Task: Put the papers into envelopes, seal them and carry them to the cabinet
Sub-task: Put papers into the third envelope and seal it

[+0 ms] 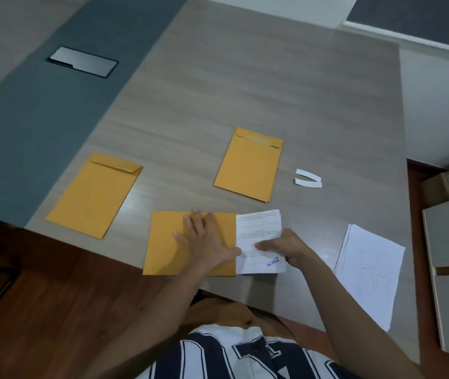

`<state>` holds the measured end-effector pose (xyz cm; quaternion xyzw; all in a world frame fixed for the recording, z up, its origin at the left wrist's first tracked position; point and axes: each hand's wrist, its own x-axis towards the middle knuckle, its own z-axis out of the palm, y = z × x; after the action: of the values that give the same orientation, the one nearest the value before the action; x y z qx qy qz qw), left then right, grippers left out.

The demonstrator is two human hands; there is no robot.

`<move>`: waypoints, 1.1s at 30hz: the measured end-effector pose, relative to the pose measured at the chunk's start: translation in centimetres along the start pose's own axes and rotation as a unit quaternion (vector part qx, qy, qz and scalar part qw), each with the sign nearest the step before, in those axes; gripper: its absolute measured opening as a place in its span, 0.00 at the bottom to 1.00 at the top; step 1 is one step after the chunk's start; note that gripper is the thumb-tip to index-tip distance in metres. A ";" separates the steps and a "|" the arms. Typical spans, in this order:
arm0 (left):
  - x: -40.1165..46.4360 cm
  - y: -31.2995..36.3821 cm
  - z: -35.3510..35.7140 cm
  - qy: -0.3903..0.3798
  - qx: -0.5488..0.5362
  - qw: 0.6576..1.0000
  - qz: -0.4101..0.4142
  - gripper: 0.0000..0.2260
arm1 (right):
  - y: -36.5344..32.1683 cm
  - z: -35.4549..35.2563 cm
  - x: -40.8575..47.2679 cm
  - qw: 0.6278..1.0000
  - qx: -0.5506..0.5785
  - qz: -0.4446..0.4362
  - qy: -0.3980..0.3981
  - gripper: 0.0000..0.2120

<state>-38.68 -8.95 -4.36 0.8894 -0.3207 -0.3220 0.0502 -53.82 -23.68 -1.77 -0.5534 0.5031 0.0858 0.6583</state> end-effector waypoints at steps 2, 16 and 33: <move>0.1 -0.3 -0.7 -0.011 0.026 0.999 0.028 0.58 | 0.2 0.8 0.4 1.000 -0.014 -0.005 0.025 0.19; 1.5 -1.4 -2.6 -0.019 0.202 0.945 0.255 0.71 | 0.8 1.8 0.7 0.992 -0.041 -0.036 0.114 0.08; 0.7 -1.8 -2.4 -0.010 0.160 0.950 0.267 0.70 | 0.0 0.0 0.2 0.997 -0.049 -0.032 0.045 0.12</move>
<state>-35.86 -8.20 -3.41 0.7643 -0.5942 -0.2502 -0.0118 -53.75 -23.69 -1.92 -0.6045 0.5088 0.0643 0.6096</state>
